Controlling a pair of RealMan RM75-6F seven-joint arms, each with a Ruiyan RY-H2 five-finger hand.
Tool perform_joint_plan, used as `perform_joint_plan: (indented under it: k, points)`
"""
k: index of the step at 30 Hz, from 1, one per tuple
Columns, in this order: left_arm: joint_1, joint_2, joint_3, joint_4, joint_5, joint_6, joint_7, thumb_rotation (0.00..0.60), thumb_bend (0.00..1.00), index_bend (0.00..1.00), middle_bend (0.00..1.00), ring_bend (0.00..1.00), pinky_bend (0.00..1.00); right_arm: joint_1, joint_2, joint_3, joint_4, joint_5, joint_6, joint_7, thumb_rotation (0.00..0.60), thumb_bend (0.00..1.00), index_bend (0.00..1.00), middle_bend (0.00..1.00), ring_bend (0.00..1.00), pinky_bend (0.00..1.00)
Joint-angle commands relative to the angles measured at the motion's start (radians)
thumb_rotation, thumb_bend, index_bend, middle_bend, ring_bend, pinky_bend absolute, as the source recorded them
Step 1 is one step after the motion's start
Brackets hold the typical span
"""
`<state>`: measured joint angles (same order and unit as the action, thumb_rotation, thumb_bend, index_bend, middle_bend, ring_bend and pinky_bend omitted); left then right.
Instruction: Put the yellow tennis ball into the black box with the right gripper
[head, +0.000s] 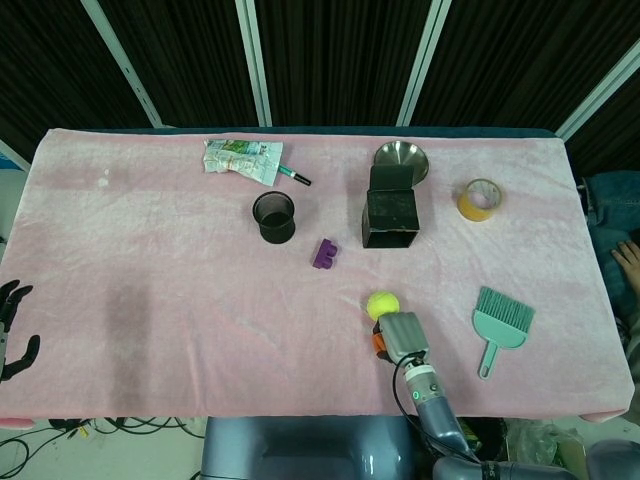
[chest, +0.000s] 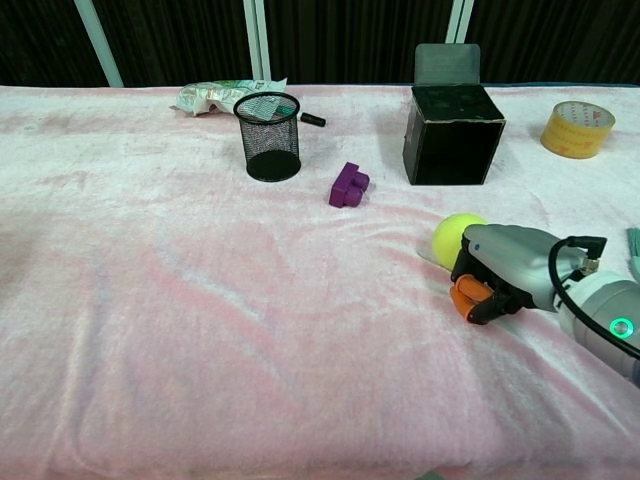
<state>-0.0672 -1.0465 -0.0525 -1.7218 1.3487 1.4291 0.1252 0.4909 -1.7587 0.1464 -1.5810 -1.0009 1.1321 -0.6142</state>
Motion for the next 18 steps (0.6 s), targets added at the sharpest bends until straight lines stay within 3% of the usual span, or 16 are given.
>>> perform_joint_plan:
  k: [1, 9, 18]
  points:
    - [0.0, 0.0, 0.0, 0.0, 0.0, 0.0, -0.001, 0.6, 0.43, 0.14, 0.07, 0.03, 0.0, 0.012, -0.005, 0.013, 0.014, 0.014, -0.009, -0.002, 0.6, 0.78, 1.0, 0.94, 0.94, 1.0]
    - [-0.001, 0.001, -0.003, 0.0, -0.005, -0.001, -0.002, 0.6, 0.43, 0.14, 0.07, 0.03, 0.0, 0.062, -0.011, 0.071, 0.043, 0.069, -0.041, -0.012, 0.6, 0.78, 1.0, 0.94, 0.94, 1.0]
    - [-0.001, 0.002, -0.007, 0.0, -0.01, 0.001, -0.003, 0.6, 0.43, 0.14, 0.07, 0.03, 0.0, 0.162, -0.026, 0.161, 0.124, 0.202, -0.117, -0.032, 0.6, 0.78, 1.0, 0.94, 0.94, 1.0]
